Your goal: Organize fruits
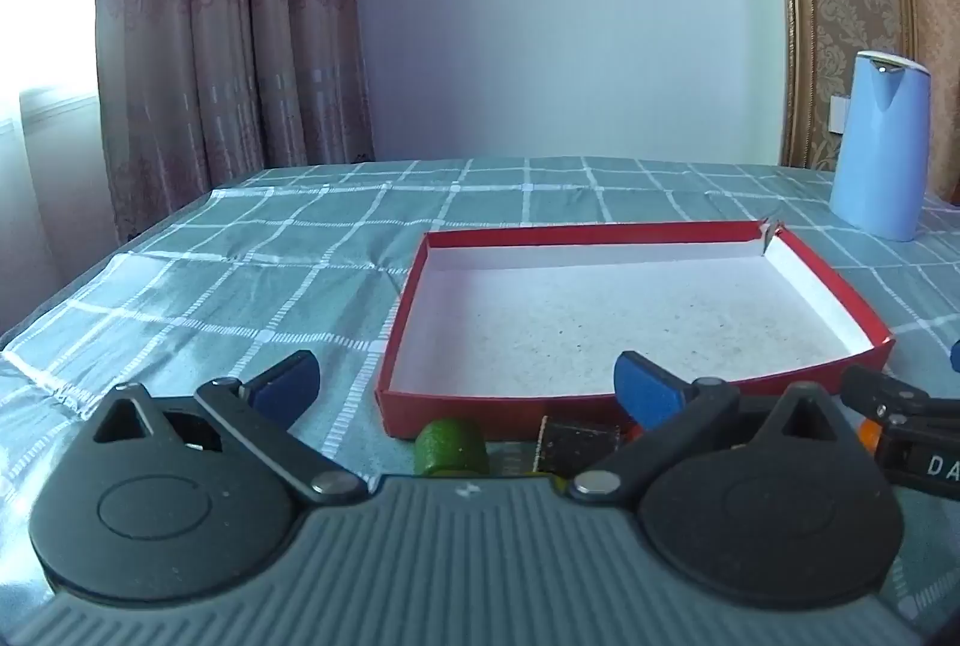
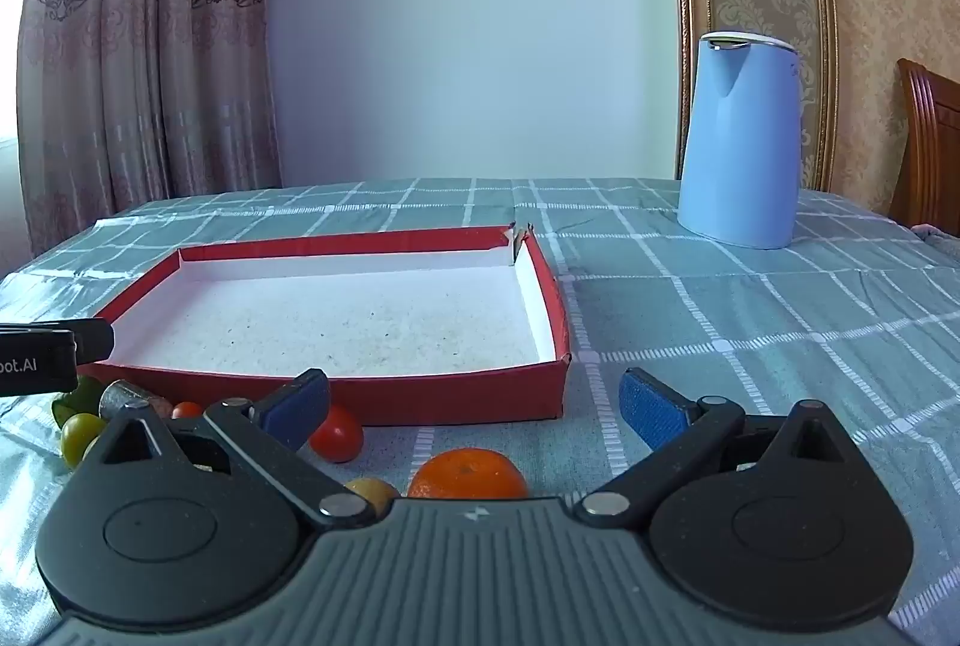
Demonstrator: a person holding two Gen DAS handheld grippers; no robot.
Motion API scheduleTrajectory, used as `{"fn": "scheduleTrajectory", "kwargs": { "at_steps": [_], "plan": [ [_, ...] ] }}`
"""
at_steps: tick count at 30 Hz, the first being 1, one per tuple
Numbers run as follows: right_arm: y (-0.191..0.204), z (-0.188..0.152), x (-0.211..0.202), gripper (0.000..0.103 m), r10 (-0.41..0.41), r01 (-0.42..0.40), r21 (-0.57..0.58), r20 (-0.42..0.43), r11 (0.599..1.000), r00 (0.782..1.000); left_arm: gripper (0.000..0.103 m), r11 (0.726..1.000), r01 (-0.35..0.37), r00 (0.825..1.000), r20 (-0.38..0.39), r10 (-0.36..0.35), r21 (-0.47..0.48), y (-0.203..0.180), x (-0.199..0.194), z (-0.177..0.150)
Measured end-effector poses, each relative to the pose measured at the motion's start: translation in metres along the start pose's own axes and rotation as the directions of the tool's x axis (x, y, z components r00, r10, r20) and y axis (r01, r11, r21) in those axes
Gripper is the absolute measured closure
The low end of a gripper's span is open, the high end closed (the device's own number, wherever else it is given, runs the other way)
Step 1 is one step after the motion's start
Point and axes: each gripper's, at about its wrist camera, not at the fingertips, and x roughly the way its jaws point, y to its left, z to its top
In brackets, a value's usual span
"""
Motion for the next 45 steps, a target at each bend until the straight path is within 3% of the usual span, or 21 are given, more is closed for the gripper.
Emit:
{"fn": "scheduleTrajectory", "kwargs": {
  "at_steps": [6,13,20,33,45],
  "plan": [
    [-0.001,0.000,0.000,0.000,0.001,-0.001,0.003,0.014,1.000,1.000,0.000,1.000,-0.006,1.000,0.000,0.006,0.008,0.001,0.007,-0.002],
    [0.001,0.001,-0.004,0.000,-0.003,0.004,-0.008,0.019,1.000,1.000,0.000,0.999,0.051,0.998,0.021,-0.051,0.011,0.006,0.009,-0.010],
    [0.004,0.001,-0.007,0.000,-0.010,0.011,-0.026,0.053,1.000,0.999,0.000,0.971,0.176,0.982,-0.036,-0.184,-0.162,0.038,0.029,-0.013],
    [0.007,-0.002,-0.009,0.000,-0.010,0.013,-0.046,0.071,0.999,0.997,0.000,0.981,0.138,0.989,-0.036,-0.144,-0.136,0.036,0.027,-0.014],
    [0.003,-0.001,0.001,0.000,-0.020,0.020,-0.021,0.015,1.000,1.000,0.000,0.982,0.137,0.989,-0.039,-0.143,-0.127,0.035,0.029,-0.017]
  ]
}}
